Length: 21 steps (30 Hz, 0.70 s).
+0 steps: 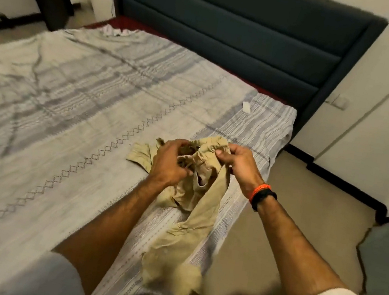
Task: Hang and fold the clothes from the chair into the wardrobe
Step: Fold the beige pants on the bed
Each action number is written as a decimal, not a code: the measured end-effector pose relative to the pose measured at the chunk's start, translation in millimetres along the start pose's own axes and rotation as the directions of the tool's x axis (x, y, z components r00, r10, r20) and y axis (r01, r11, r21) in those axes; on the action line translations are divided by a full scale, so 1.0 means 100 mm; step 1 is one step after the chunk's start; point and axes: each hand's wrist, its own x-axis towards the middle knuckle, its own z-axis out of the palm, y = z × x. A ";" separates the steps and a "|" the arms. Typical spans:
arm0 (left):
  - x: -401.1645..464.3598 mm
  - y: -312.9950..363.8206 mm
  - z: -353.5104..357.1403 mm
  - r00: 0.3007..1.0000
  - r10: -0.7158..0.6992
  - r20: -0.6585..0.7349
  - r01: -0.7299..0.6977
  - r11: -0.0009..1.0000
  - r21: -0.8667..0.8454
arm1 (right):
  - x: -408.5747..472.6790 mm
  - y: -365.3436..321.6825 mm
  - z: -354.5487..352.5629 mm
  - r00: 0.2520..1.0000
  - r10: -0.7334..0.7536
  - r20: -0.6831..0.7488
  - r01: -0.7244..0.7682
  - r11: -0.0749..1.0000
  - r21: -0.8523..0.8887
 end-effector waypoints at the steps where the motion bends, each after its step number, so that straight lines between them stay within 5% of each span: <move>1: -0.06 0.06 -0.05 0.998 0.064 0.004 -0.064 0.995 0.079 | -0.11 -0.12 -0.02 0.999 -0.043 0.031 0.042 0.999 0.026; 5: -0.56 0.42 -0.34 0.968 0.235 -0.085 -0.208 0.947 0.246 | -0.72 -0.49 -0.11 0.971 -0.198 0.133 0.180 0.974 0.136; 9: -1.07 0.79 -0.67 0.952 0.303 0.031 -0.296 0.898 0.325 | -1.22 -0.73 -0.17 0.949 -0.305 0.084 0.279 0.932 0.231; 13: -1.63 0.97 -0.91 0.967 0.252 0.019 -0.241 0.897 0.371 | -1.71 -0.88 -0.17 0.887 -0.451 0.097 0.453 0.892 0.008; 21: -2.23 1.38 -1.53 0.940 0.242 -0.240 -0.172 0.944 0.281 | -2.26 -1.08 0.21 0.814 -0.559 0.156 0.575 0.741 -0.346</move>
